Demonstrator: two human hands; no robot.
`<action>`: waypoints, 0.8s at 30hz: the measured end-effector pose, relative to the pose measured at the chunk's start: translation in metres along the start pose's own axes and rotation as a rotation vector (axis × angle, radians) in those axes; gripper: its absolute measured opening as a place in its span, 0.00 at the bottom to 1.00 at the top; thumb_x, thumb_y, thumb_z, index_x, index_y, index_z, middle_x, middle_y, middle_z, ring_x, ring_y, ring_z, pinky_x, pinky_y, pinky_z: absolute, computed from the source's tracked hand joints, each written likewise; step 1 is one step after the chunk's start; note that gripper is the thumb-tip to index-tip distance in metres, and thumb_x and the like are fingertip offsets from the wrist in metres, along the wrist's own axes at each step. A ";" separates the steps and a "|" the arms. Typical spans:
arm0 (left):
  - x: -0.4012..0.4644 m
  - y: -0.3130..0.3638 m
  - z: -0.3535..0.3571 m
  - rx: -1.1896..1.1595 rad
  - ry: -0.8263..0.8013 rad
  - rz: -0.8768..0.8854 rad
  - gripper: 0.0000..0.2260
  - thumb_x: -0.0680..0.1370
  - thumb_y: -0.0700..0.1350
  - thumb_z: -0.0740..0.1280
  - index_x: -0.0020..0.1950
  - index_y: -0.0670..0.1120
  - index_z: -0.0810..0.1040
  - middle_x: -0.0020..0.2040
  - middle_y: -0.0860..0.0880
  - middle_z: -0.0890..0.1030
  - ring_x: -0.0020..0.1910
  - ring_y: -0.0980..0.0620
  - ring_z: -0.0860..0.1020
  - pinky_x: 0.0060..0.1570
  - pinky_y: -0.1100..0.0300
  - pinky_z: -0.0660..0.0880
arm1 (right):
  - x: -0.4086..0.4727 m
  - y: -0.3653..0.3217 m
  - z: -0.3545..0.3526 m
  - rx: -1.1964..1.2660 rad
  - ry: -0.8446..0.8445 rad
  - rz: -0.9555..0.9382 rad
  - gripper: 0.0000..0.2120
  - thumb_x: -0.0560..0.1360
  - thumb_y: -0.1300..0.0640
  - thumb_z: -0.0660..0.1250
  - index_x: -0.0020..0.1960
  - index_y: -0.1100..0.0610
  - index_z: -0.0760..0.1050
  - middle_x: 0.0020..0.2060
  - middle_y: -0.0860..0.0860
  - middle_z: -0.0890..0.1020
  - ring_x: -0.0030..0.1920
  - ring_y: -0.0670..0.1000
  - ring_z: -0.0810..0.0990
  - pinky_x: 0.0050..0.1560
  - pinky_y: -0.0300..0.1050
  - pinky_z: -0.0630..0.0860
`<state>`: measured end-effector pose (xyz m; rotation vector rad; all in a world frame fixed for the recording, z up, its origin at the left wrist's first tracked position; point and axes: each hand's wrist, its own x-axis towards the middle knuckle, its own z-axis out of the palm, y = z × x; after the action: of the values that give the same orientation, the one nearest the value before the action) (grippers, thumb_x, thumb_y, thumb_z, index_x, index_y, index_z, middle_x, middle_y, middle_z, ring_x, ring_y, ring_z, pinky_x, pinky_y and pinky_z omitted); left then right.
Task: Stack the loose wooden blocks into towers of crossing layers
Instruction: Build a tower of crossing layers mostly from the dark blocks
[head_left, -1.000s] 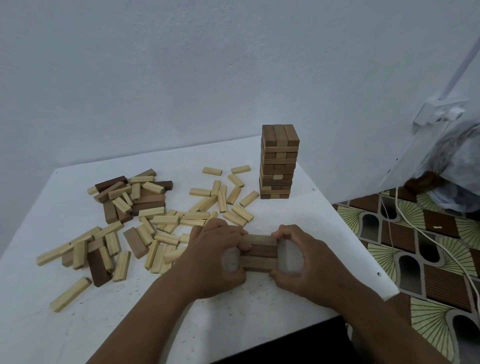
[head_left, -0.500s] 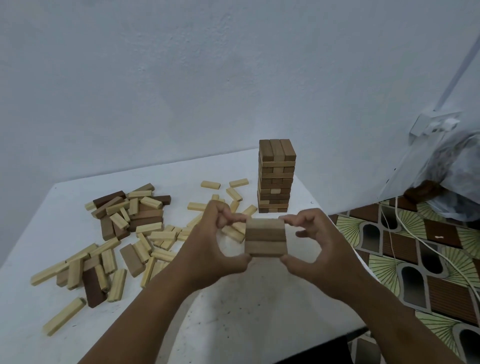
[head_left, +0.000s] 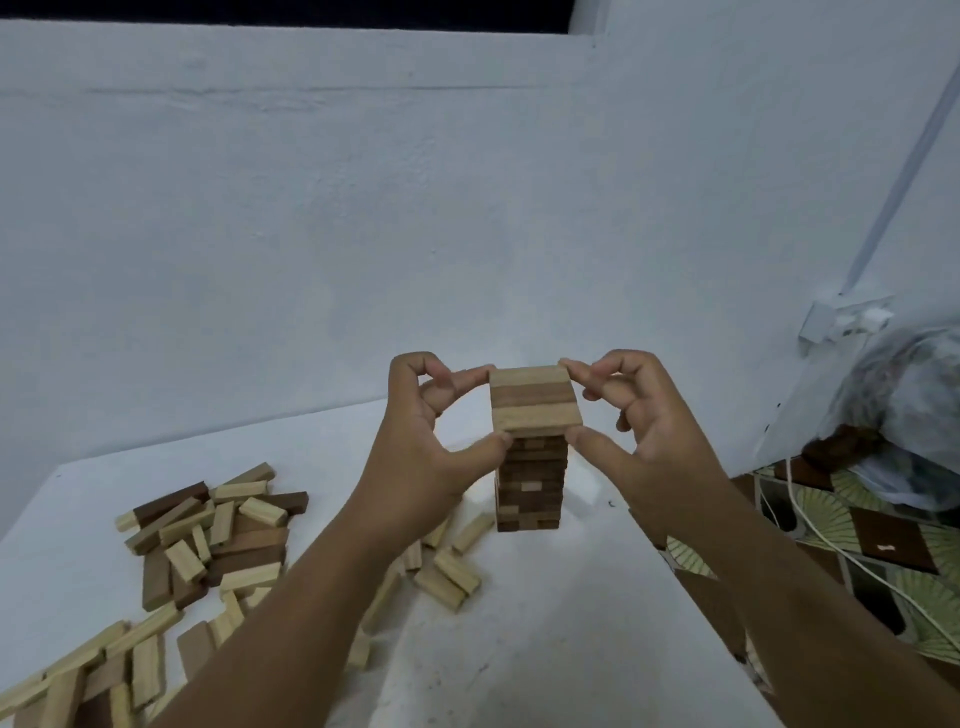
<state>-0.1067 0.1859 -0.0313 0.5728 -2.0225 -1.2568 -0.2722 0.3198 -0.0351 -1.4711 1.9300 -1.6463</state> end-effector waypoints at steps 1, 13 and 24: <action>0.006 -0.001 0.003 -0.006 0.005 -0.017 0.23 0.74 0.37 0.72 0.57 0.49 0.60 0.61 0.61 0.80 0.57 0.73 0.73 0.47 0.75 0.69 | 0.007 0.003 -0.001 -0.001 -0.013 0.011 0.21 0.74 0.65 0.71 0.57 0.48 0.65 0.61 0.36 0.79 0.62 0.43 0.74 0.57 0.43 0.66; 0.045 -0.025 0.018 -0.031 0.022 -0.144 0.23 0.75 0.43 0.72 0.58 0.56 0.60 0.60 0.69 0.78 0.61 0.59 0.70 0.55 0.59 0.67 | 0.050 0.036 -0.006 -0.024 -0.057 0.116 0.23 0.72 0.60 0.74 0.59 0.47 0.65 0.59 0.35 0.80 0.61 0.40 0.74 0.57 0.41 0.67; 0.048 -0.035 0.020 -0.019 0.027 -0.147 0.24 0.74 0.42 0.73 0.59 0.56 0.61 0.58 0.67 0.80 0.60 0.59 0.72 0.60 0.59 0.68 | 0.050 0.045 -0.004 -0.037 -0.053 0.161 0.25 0.71 0.59 0.75 0.60 0.44 0.65 0.57 0.35 0.81 0.61 0.39 0.74 0.59 0.44 0.67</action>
<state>-0.1528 0.1504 -0.0541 0.7366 -1.9743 -1.3448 -0.3231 0.2787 -0.0499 -1.3200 2.0023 -1.4960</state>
